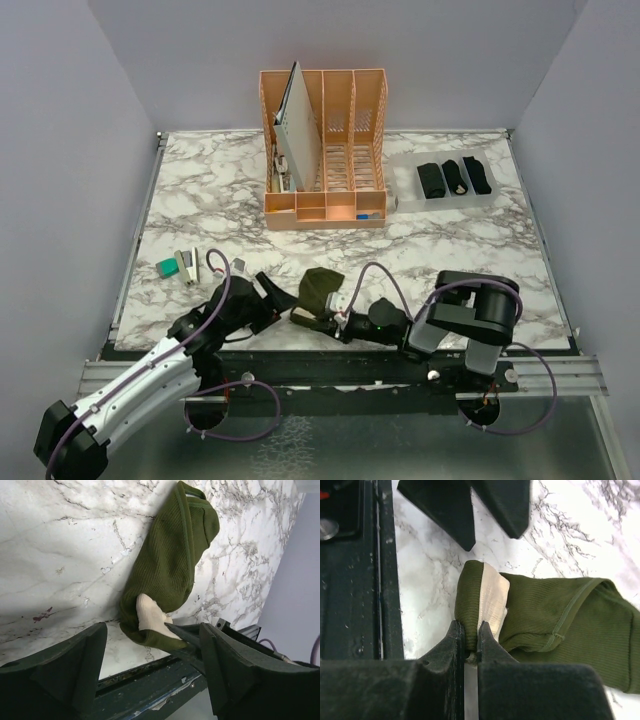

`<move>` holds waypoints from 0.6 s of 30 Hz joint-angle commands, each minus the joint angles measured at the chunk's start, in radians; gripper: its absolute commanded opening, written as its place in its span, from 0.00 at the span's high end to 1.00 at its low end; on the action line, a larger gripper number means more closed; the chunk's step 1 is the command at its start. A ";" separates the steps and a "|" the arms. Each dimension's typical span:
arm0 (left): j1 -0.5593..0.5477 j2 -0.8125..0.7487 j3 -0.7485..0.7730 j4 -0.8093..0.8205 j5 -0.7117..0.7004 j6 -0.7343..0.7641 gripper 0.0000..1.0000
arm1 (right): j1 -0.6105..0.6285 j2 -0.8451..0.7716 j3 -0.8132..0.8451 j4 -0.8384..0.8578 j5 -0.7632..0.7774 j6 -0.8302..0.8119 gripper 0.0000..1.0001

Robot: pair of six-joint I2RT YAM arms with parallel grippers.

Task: Roll the underwear
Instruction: Roll the underwear to the corner of the board.

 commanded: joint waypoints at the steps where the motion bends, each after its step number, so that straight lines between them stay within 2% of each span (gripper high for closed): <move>1: 0.003 -0.008 -0.023 0.017 0.003 0.008 0.20 | -0.073 0.074 -0.042 0.146 -0.166 0.343 0.99; 5: 0.002 0.009 -0.025 0.053 0.019 0.037 0.20 | -0.146 0.136 -0.054 0.237 -0.215 0.563 0.97; 10: 0.002 0.024 -0.034 0.104 0.043 0.064 0.20 | -0.245 0.241 -0.008 0.238 -0.347 0.805 0.96; 14: 0.002 0.039 -0.053 0.160 0.076 0.078 0.20 | -0.307 0.294 -0.012 0.247 -0.350 0.963 0.96; 16: 0.002 0.047 -0.059 0.170 0.085 0.083 0.20 | -0.326 0.282 -0.008 0.153 -0.317 1.024 0.95; 18: 0.002 0.054 -0.061 0.168 0.086 0.093 0.20 | -0.334 0.251 0.025 -0.038 -0.287 1.057 0.94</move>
